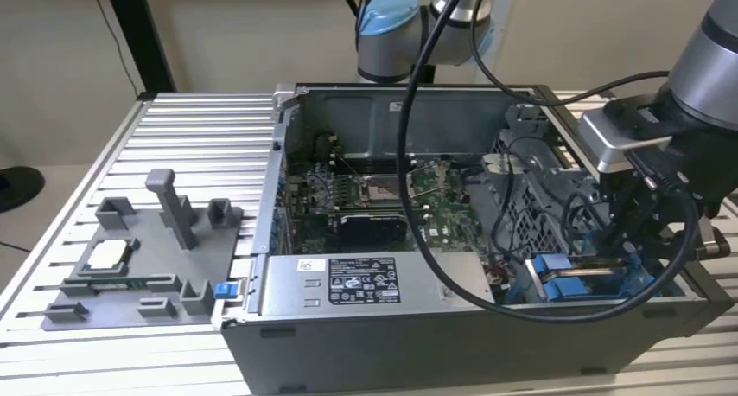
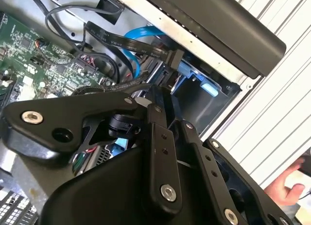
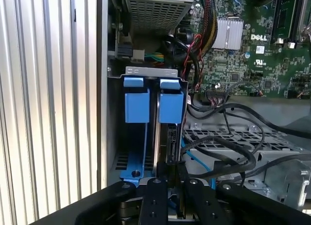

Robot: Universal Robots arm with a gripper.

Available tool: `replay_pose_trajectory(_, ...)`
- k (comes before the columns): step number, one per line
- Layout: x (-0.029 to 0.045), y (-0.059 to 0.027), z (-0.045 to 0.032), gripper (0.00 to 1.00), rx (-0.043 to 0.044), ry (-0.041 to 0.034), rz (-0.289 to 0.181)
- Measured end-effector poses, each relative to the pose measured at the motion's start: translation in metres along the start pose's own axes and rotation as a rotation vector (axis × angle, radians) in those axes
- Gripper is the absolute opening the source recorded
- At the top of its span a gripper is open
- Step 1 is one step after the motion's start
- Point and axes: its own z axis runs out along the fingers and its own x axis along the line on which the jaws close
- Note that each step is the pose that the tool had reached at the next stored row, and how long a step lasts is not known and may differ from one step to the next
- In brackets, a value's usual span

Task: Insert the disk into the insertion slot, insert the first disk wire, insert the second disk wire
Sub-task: 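Insert the first disk wire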

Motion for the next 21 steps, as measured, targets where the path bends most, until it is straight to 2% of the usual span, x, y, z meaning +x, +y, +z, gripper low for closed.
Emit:
replay_pose_trajectory(3,0.0,-0.0009,0.001,0.0,0.0057,-0.0001,0.0)
replay_pose_trajectory(6,0.0002,-0.0008,0.0028,0.0,0.0183,0.0003,-0.002)
replay_pose_trajectory(7,0.0002,-0.0008,0.0034,0.0,0.0197,0.0004,-0.002)
replay_pose_trajectory(13,-0.0027,0.0004,0.0059,0.0,0.0205,0.0007,-0.002)
replay_pose_trajectory(21,-0.0036,0.0008,0.0092,0.0,0.028,0.0016,-0.002)
